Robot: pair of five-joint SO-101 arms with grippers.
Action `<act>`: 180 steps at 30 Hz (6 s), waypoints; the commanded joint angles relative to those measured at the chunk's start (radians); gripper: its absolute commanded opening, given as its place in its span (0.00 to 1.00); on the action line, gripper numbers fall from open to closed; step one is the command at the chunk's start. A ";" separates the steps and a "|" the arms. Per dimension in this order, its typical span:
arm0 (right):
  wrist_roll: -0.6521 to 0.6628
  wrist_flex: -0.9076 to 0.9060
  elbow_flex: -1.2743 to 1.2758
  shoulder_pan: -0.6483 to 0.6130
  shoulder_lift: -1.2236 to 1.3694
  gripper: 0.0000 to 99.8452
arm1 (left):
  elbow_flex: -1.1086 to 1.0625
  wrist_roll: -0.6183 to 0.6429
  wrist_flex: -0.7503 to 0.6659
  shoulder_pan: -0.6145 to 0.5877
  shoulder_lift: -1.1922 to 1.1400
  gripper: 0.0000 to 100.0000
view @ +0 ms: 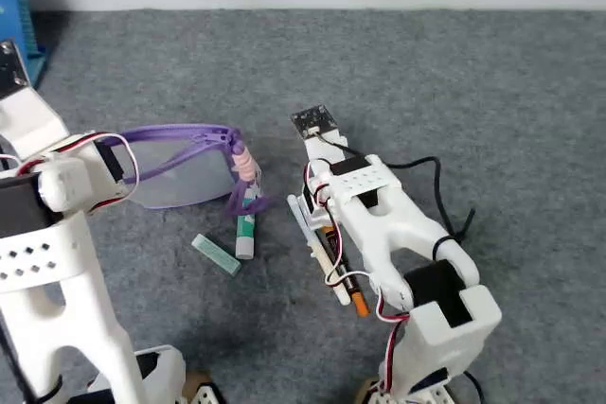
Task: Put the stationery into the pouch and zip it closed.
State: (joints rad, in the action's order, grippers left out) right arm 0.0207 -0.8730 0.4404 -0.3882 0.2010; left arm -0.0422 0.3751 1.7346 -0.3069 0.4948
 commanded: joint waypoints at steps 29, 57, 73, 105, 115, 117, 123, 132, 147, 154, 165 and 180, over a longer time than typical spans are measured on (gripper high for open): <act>0.018 -0.259 -0.123 -0.265 -1.287 0.01 | -0.007 0.012 0.018 0.008 -0.031 0.01; 0.003 1.148 0.129 -0.510 -0.921 0.01 | -0.007 0.014 0.018 0.003 -0.031 0.01; 0.009 1.322 0.393 -0.510 -0.779 0.01 | -0.010 0.014 0.018 0.000 -0.031 0.01; -0.238 -0.125 0.241 -0.139 -0.845 0.25 | -0.010 0.014 0.018 0.006 -0.031 0.01; -0.235 0.173 0.307 -0.165 -0.506 0.25 | -0.010 0.014 0.020 0.003 -0.031 0.01; -0.235 0.228 0.302 -0.185 -0.420 0.25 | -0.010 0.014 0.020 0.006 -0.031 0.01; -0.187 0.380 0.250 -0.194 -0.196 0.25 | -0.012 0.014 0.020 0.000 -0.031 0.01; -0.152 0.188 0.035 -0.194 -0.001 0.09 | -0.012 0.012 0.020 0.002 -0.031 0.01; -0.068 -0.116 0.041 -0.180 -0.384 0.01 | -0.012 0.012 0.020 0.003 -0.031 0.01; -0.052 -0.268 0.035 -0.188 -0.702 0.01 | -0.012 0.012 0.020 0.006 -0.031 0.01; -0.014 -0.166 0.035 -0.314 -1.125 0.01 | -0.012 0.014 0.020 0.006 -0.031 0.01; -0.080 0.229 0.041 -0.407 -1.363 0.01 | -0.012 0.014 0.018 0.006 -0.031 0.01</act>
State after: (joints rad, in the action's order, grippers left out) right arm -0.0222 -0.7319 0.4910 -0.7902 -1.1431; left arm -0.0422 0.3782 1.7346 -0.3069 0.4948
